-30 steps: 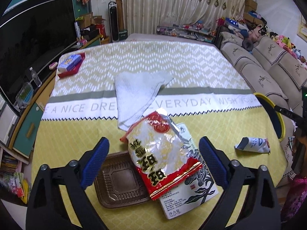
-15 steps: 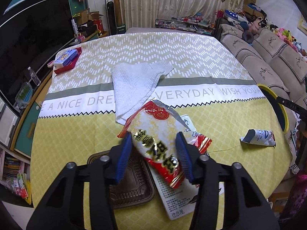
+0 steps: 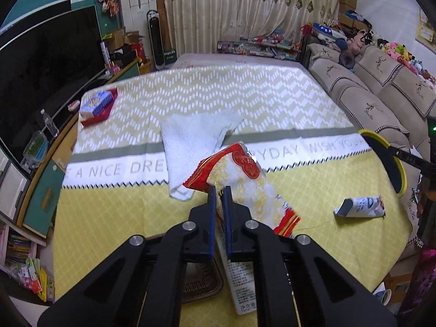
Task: Collect trash
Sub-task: 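Carry the snack bag over the bin and open the left gripper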
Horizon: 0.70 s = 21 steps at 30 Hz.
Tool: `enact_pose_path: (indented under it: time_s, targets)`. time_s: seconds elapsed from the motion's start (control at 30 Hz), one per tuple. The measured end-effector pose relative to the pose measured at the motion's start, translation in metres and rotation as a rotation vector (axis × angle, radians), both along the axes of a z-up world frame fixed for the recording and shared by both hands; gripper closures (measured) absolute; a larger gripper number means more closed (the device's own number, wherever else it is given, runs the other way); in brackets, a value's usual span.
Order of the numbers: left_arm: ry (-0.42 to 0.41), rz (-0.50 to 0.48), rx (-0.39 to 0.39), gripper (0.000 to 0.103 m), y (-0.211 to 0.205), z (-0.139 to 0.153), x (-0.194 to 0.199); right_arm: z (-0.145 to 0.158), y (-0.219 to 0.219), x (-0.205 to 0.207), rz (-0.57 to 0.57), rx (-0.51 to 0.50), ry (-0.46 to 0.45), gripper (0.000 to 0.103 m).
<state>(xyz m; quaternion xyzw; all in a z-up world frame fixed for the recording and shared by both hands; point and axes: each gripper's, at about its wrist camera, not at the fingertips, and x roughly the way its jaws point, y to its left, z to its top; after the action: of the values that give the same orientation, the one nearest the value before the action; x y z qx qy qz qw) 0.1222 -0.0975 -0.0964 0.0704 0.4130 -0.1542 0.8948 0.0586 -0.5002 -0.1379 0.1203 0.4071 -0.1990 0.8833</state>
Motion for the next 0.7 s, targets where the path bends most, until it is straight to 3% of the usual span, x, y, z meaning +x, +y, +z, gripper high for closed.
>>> enact_pose_path:
  time_s: [0.37,0.7]
  targets:
    - [-0.081,-0.074,-0.034,0.097,-0.028,0.036,-0.010,0.005,-0.005,-0.004,-0.010,0.003,-0.009,0.045]
    - [-0.131,-0.212,-0.049,0.097,-0.097,0.066,-0.008,0.013,-0.028,-0.024,-0.051,0.005,-0.041,0.045]
